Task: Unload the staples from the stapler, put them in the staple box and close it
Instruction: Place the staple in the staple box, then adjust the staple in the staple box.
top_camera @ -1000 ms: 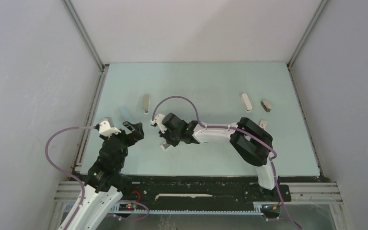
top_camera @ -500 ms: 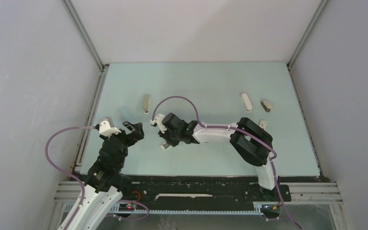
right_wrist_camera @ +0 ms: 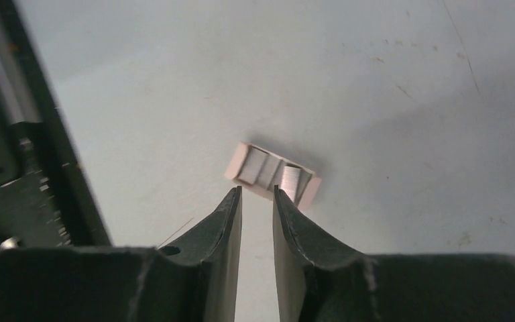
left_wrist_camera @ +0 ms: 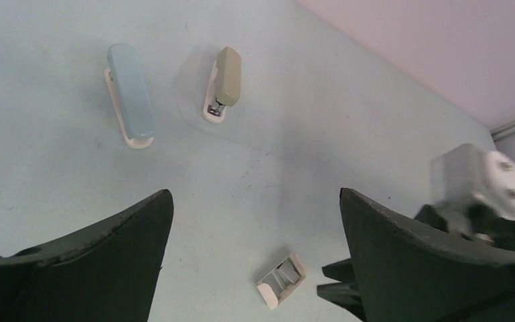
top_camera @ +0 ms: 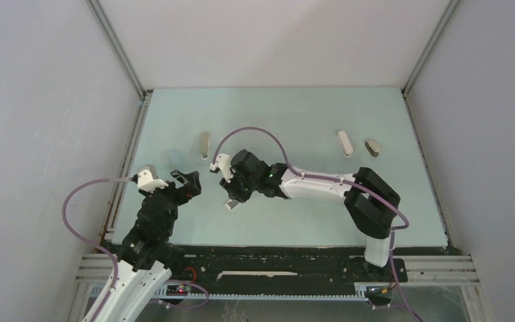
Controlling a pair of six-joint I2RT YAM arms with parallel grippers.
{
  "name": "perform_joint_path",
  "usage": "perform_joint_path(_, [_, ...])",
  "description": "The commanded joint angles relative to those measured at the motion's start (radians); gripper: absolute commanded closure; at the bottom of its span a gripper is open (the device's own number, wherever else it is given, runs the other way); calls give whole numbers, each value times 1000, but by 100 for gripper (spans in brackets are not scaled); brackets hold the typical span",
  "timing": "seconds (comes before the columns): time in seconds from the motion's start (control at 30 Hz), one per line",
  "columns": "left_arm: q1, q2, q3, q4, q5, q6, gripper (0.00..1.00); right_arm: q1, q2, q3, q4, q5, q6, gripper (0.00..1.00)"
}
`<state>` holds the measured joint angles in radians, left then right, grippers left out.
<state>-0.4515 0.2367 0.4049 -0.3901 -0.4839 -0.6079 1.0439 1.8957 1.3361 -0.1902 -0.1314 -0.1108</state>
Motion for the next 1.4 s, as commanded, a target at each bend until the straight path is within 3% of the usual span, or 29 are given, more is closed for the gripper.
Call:
perform_joint_path(0.0, [4,-22,9,47,21,-22,0,-34,-124,8,-74,-222,-93,67])
perform_joint_path(0.17, [3,-36,3,95,66,-38,0,-107,-223,8,-214,-436,-239,57])
perform_joint_path(0.47, [3,12,-17,202,178,-75,0,-250,-361,-36,-416,-460,-356,33])
perform_joint_path(0.63, [4,54,-32,268,245,-91,0,-411,-429,-104,-483,-628,-400,25])
perform_joint_path(0.73, [4,73,-48,308,267,-105,0,-510,-463,-149,-503,-717,-414,25])
perform_joint_path(1.03, [5,144,-67,385,311,-124,0,-721,-551,-305,-427,-793,-351,22])
perform_joint_path(1.37, [5,221,-69,461,378,-154,1,-769,-558,-341,-387,-826,-319,22])
